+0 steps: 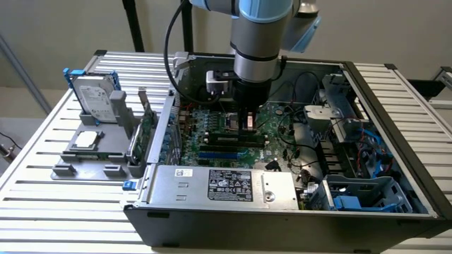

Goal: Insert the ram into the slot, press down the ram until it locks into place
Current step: 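Insert the ram into the slot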

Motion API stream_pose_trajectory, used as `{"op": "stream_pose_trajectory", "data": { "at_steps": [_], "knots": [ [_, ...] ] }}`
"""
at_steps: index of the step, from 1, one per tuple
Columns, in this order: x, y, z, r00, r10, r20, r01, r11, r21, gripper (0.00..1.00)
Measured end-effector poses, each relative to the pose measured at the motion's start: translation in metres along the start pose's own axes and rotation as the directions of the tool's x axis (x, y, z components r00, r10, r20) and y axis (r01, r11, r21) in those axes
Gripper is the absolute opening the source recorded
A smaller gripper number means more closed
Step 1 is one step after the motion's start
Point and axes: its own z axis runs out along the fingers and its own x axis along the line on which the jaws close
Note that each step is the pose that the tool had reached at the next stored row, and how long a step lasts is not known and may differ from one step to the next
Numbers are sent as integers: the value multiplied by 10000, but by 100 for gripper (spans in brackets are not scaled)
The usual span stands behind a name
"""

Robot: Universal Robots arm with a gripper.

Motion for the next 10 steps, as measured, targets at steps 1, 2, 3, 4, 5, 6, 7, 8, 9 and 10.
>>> {"op": "stream_pose_trajectory", "data": {
  "at_steps": [1,2,3,4,5,6,7,8,9,10],
  "knots": [
    [0,1,2,10000,-1,0,1,10000,2,13],
    [0,3,3,10000,1,-1,-1,10000,0,15],
    [0,4,3,10000,1,-2,-1,10000,1,15],
    [0,4,3,10000,0,-2,0,10000,2,22],
    [0,5,-1,10000,0,2,0,10000,3,22],
    [0,6,-15,10000,0,7,0,10000,5,22],
    [2,9,-39,10000,2,13,-2,10000,4,22],
    [3,13,-67,10000,3,19,-3,10000,4,22],
    [5,17,-99,10000,3,25,-3,10000,3,22],
    [6,23,-128,10000,3,31,-3,10000,3,22]
  ]
}}
